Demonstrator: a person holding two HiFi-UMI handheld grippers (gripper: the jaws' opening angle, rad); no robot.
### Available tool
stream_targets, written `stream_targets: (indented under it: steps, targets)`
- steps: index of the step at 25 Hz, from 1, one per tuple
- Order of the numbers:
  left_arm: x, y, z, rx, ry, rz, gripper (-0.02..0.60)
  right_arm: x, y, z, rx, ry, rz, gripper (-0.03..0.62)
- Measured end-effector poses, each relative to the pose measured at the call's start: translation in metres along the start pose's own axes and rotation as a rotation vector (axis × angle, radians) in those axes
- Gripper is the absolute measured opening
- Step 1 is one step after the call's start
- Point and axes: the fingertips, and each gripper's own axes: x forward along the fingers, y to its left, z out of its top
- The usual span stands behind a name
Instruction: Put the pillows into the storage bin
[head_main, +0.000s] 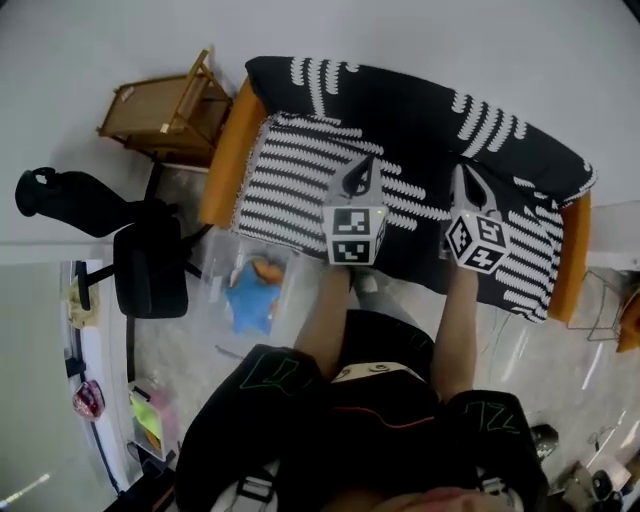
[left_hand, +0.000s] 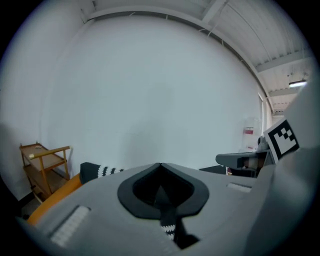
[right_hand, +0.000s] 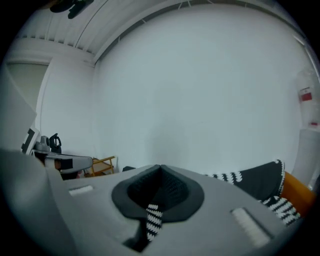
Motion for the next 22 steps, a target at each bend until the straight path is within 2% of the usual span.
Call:
stream_targets:
  steps: [4, 9, 15, 22]
  targets:
    - [0.014, -0.023, 0.044, 0.05, -0.078, -0.07, 0.011, -0.018, -0.019, 0.04, -0.019, -0.086, -0.045, 0.003]
    - [0.023, -0.041, 0.086, 0.117, -0.15, -0.121, 0.011, -0.036, -0.035, 0.079, -0.061, -0.154, -0.106, 0.003]
    - [0.03, -0.044, 0.105, 0.146, -0.184, -0.148, 0.011, -0.04, -0.042, 0.097, -0.082, -0.186, -0.159, 0.003]
    - [0.036, -0.043, 0.115, 0.153, -0.21, -0.156, 0.011, -0.041, -0.044, 0.11, -0.119, -0.215, -0.176, 0.003]
